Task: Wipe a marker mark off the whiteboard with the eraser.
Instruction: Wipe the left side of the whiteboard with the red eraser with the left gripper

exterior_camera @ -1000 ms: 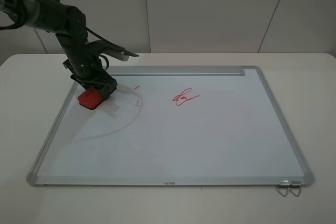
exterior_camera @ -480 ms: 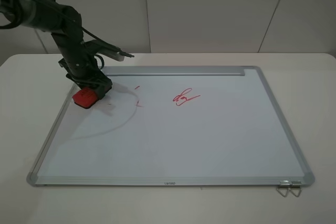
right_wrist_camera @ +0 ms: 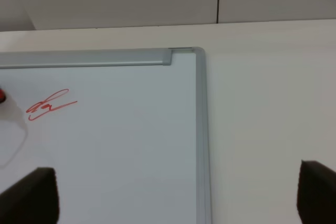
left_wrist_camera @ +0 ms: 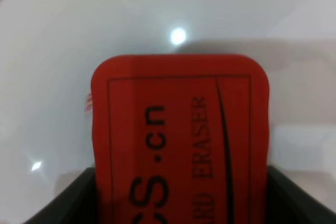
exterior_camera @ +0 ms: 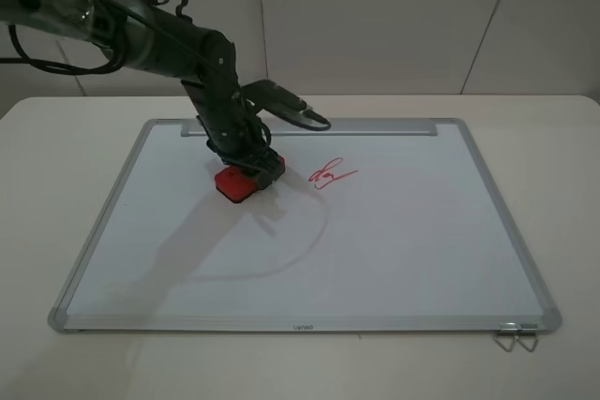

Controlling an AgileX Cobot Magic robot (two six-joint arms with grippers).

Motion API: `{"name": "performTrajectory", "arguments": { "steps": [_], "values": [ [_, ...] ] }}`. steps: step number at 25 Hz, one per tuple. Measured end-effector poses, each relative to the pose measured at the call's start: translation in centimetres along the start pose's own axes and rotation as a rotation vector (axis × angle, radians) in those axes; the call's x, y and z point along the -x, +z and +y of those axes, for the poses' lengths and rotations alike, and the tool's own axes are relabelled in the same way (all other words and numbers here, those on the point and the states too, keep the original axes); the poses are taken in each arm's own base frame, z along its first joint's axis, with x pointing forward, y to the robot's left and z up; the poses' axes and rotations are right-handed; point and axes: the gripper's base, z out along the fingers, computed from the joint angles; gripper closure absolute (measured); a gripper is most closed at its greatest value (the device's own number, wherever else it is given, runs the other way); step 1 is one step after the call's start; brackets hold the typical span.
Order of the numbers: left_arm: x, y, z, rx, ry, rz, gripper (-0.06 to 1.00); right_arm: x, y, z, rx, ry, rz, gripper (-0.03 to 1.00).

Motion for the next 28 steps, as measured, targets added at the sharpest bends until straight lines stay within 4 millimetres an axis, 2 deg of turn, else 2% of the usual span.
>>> {"name": "performTrajectory", "arguments": {
  "steps": [4,10,14,19,22,25,28],
  "values": [
    [0.6,0.1,-2.1,-0.016,0.037,-0.021,0.37,0.0,0.0,0.0,0.005,0.003,0.0,0.14],
    [0.5,0.3,-1.9,-0.022,0.02,-0.021,0.37,0.0,0.0,0.0,0.0,0.0,0.0,0.14],
    [0.1,0.3,0.3,-0.028,-0.088,-0.029,0.37,0.0,0.0,0.0,0.0,0.0,0.0,0.14],
    [-2.0,0.0,6.5,0.018,-0.29,-0.022,0.37,0.0,0.0,0.0,0.0,0.0,0.0,0.14],
    [-3.3,-0.3,9.0,0.033,-0.372,-0.006,0.37,0.0,0.0,0.0,0.0,0.0,0.0,0.14],
    [-3.9,-0.5,10.1,0.036,-0.407,0.007,0.37,0.0,0.0,0.0,0.0,0.0,0.0,0.14],
    [-3.8,-0.4,9.9,0.038,-0.399,0.009,0.37,0.0,0.0,0.0,0.0,0.0,0.0,0.14]
  ]
}}
